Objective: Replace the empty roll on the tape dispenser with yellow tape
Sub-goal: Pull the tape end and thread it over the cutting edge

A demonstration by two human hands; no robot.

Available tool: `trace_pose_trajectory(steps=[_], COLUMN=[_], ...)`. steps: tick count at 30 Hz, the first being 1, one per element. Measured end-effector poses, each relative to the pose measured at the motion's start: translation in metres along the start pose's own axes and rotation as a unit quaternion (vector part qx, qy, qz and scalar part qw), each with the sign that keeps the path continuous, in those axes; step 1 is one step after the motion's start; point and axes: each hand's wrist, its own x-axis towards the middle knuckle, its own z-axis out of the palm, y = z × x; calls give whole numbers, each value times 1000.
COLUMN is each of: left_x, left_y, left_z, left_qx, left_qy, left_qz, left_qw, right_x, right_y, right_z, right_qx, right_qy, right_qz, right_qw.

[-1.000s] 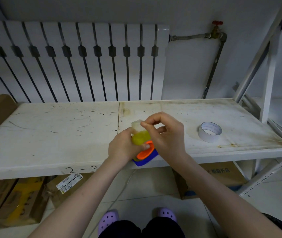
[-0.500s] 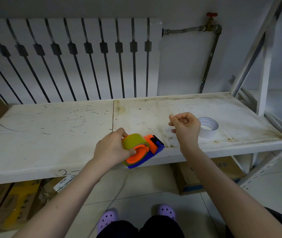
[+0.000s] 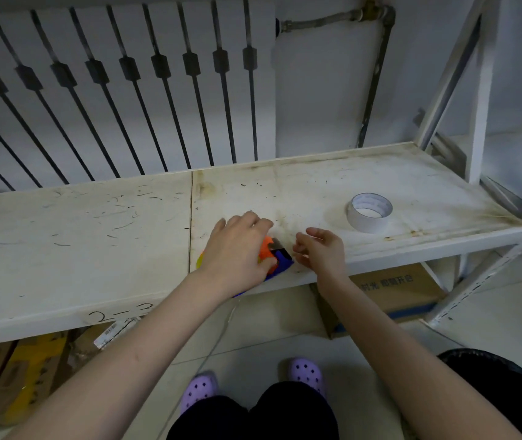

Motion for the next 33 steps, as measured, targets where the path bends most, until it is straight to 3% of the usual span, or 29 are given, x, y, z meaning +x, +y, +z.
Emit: trace_pose_trajectory(steps=[11, 15, 23, 26, 33], left_x=[21, 35, 47, 50, 50], left_y=[-7, -15, -37, -45, -39], left_z=[15, 6, 2, -15, -20], left_qx=[117, 166, 119, 35, 43], left_qy=[-26, -75, -107, -112, -113], left_qz=[60, 63, -25, -67, -108], left_qw=[991, 981, 987, 991, 987], right_x=[1, 4, 4, 3, -23], right_y=[1, -5, -9, -13, -40], right_z=[-2, 1, 11, 8, 15], right_qx=[5, 25, 39, 55, -32], right_qy=[2, -2, 18, 16, 31], right_qz=[11, 20, -5, -27, -205], right_qw=[1000, 999, 999, 998, 978])
